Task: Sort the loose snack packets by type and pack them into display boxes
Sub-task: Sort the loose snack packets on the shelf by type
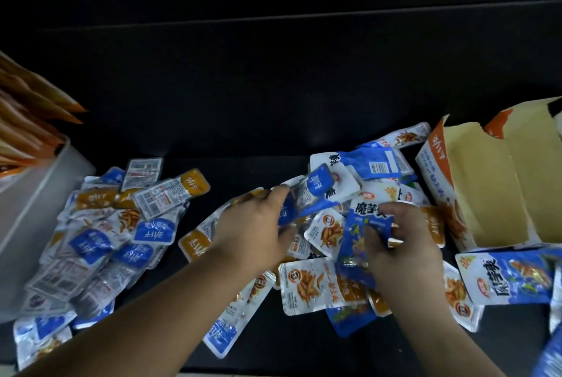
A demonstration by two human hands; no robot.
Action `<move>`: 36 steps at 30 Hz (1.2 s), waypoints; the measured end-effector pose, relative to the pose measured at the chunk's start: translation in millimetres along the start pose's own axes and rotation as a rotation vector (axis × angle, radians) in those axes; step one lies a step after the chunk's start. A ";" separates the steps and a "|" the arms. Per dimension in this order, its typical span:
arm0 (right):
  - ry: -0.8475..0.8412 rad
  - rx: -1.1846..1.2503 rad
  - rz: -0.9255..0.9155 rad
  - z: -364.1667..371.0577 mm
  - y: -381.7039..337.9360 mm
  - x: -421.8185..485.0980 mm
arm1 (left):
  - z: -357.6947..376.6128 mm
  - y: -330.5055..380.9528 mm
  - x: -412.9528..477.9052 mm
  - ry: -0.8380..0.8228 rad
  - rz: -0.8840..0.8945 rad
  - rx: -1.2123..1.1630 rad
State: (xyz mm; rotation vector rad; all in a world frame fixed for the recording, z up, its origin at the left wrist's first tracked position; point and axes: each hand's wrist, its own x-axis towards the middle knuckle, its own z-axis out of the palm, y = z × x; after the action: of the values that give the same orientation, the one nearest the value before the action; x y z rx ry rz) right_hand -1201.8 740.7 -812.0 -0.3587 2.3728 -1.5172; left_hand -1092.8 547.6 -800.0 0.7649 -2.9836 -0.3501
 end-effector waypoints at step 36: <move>-0.468 0.328 0.243 85.4 -79.7 -47.7 | -55.5 -28.5 -87.1 -0.195 -0.633 -1.351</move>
State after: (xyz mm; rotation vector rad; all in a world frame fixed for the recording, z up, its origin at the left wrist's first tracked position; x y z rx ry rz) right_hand -1121.5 654.0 -767.7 -0.2944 1.7108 -1.4800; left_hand -997.6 553.5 -751.1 1.3223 -1.7196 -2.1346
